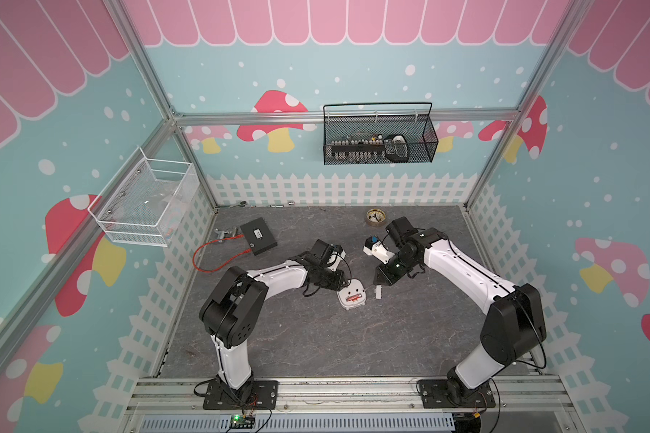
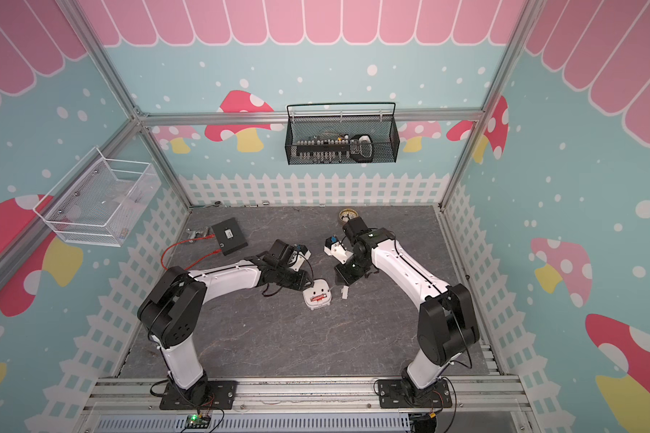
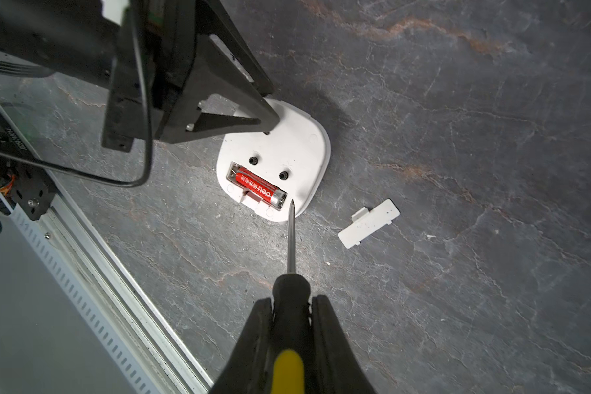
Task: Remove the battery from the alarm
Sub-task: Release the battery from the alarm.
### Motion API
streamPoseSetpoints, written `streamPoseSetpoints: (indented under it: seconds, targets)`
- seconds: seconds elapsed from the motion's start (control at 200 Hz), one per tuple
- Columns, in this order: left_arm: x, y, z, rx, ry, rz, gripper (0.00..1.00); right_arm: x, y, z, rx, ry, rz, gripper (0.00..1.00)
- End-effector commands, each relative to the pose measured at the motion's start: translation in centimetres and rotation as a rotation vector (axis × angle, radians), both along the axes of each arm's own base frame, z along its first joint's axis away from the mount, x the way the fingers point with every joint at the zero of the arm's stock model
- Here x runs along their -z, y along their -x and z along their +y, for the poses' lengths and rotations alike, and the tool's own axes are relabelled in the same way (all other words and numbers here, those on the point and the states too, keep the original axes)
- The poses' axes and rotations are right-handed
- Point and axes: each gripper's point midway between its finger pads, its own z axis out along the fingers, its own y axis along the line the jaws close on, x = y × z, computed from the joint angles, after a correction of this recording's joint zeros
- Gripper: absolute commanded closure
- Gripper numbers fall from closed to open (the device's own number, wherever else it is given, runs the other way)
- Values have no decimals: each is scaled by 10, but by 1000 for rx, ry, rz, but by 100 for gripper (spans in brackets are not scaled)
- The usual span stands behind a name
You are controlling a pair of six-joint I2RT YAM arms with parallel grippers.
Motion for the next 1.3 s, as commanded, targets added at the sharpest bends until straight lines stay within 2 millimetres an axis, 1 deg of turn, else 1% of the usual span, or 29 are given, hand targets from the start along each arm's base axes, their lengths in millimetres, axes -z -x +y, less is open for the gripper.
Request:
streamPoseSetpoints:
  seconds: [0.0, 0.125, 0.28, 0.495, 0.715, 0.82, 0.965, 1.016, 1.151, 1.291]
  targets:
    - [54, 32, 25, 8, -170, 136, 69, 10, 2, -9, 27, 48, 23, 100]
    - [54, 32, 24, 7, -169, 134, 69, 16, 5, -8, 21, 50, 42, 100]
    - [55, 32, 24, 8, -170, 135, 70, 15, 9, 0, -1, 26, 50, 100]
    - [55, 32, 24, 7, -170, 138, 71, 3, 9, 9, -20, -8, 21, 100]
    - [55, 32, 24, 7, -171, 137, 71, -9, 5, 4, -1, 19, -14, 100]
    - [55, 32, 24, 7, -172, 137, 71, -10, 4, 2, 5, 33, -19, 100]
    - [55, 31, 24, 7, -172, 134, 71, -18, 3, 4, 3, 29, -35, 100]
    - [55, 31, 24, 7, -172, 134, 72, -18, 4, 6, -3, 26, -34, 100]
    - [55, 31, 24, 7, -171, 133, 72, -8, 9, 11, -24, 25, 0, 100]
    - [54, 32, 24, 9, -172, 134, 72, -8, 10, 15, -31, 12, 0, 100]
